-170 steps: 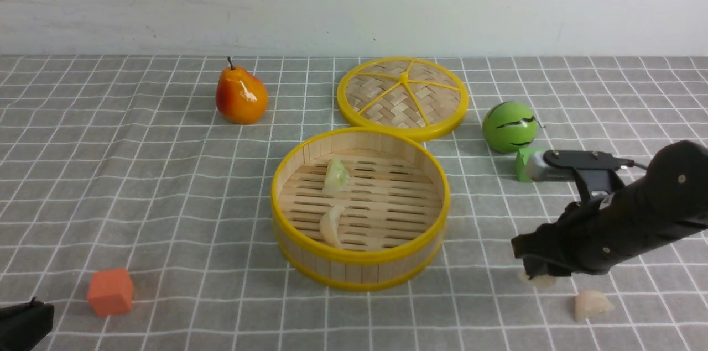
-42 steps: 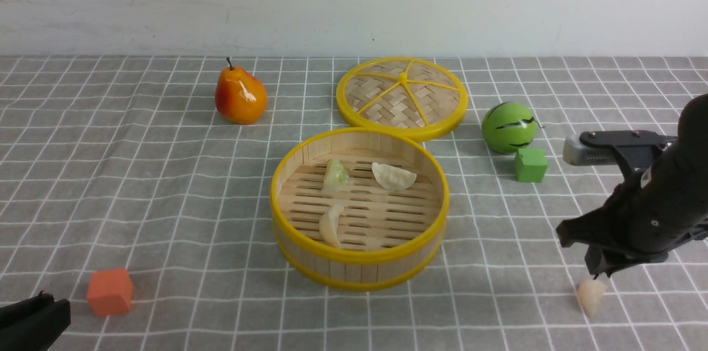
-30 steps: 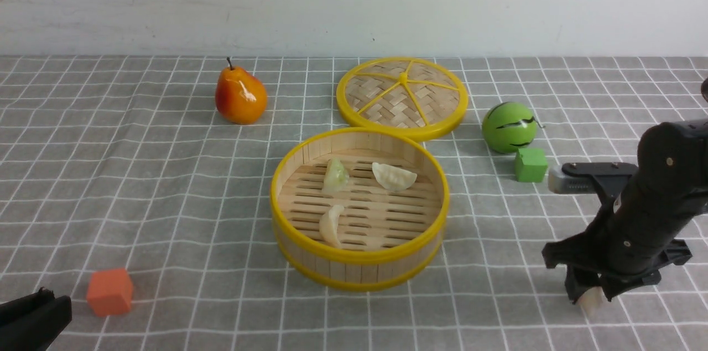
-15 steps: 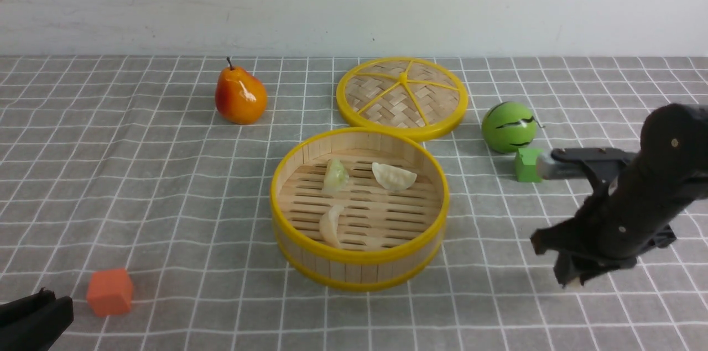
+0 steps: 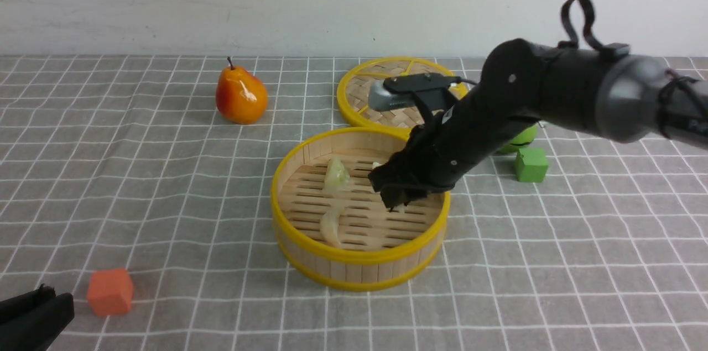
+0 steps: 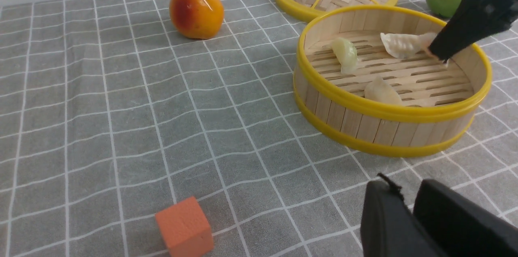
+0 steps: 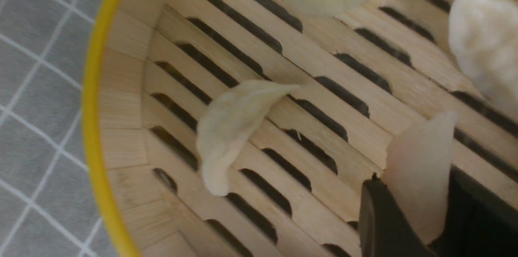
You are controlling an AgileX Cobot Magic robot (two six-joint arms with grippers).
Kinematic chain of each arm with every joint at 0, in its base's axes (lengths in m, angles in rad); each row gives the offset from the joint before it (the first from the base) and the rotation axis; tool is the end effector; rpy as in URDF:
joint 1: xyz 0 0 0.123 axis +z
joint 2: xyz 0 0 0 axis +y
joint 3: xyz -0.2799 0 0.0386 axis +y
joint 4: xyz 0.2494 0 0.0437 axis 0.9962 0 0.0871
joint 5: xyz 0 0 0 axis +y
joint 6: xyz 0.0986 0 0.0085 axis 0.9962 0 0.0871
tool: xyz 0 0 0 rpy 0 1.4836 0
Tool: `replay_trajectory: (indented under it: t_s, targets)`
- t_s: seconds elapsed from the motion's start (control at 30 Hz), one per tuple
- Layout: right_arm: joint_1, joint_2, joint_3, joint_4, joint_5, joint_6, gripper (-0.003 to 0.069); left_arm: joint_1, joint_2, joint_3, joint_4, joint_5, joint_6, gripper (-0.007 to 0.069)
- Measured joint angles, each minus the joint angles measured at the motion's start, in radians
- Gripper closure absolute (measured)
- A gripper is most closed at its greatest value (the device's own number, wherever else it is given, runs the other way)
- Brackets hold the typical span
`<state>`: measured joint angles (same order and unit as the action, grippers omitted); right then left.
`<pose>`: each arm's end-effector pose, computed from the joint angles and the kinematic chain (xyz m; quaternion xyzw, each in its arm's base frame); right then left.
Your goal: Put the dumplings into the steamer on the table with the grey tablecloth.
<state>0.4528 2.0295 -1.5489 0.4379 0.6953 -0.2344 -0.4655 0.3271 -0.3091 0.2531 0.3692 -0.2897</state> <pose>0.3910 0.2202 0.1981 -0.1981 0.9359 0.1993 0.2126 0.0862 -0.0332 0.2605 0.1375 0.7894 -0.1181 0.5865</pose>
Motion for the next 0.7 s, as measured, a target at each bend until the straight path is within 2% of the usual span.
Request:
replay_trajectory:
  t_s: [0.07, 0.13, 0.2, 0.3, 0.4, 0.5, 0.53, 0.6, 0.63, 0.7]
  targets:
    - [0.0, 0.037, -0.007, -0.001, 0.0, 0.001, 0.0475, 0.0, 0.0, 0.0, 0.0, 0.0, 0.0, 0.0508]
    - [0.001, 0.047, -0.014, 0.011, -0.001, 0.002, 0.0428, 0.0, 0.0, 0.0, 0.0, 0.001, 0.0, 0.0505]
    - [0.002, 0.053, -0.027, 0.015, 0.017, 0.005, 0.0329, 0.0, 0.0, 0.0, 0.0, 0.007, 0.0, 0.0502]
    - [0.001, 0.051, -0.054, 0.0, 0.068, 0.031, 0.0244, 0.0, 0.0, 0.0, 0.0, 0.01, 0.0, 0.0502]
    - [0.001, 0.003, -0.098, -0.073, 0.149, 0.082, 0.0226, 0.0, 0.0, 0.0, 0.0, 0.009, 0.0, 0.0502]
    - [0.001, -0.104, -0.144, -0.209, 0.221, 0.11, 0.0281, 0.0, 0.0, 0.0, -0.001, 0.001, 0.0, 0.0502]
    - [0.001, -0.113, -0.147, -0.209, 0.225, 0.11, 0.0281, 0.0, 0.0, 0.0, -0.001, 0.001, 0.0, 0.0502]
    - [0.001, -0.253, -0.167, -0.353, 0.242, 0.112, 0.0403, 0.0, 0.0, 0.0, -0.001, -0.001, 0.0, 0.0502]
    - [0.001, -0.3, -0.168, -0.383, 0.24, 0.112, 0.0435, 0.0, 0.0, 0.0, -0.001, -0.001, 0.0, 0.0502]
    - [0.001, -0.424, -0.162, -0.47, 0.214, 0.113, 0.056, 0.0, 0.0, 0.0, -0.002, -0.001, 0.0, 0.0502]
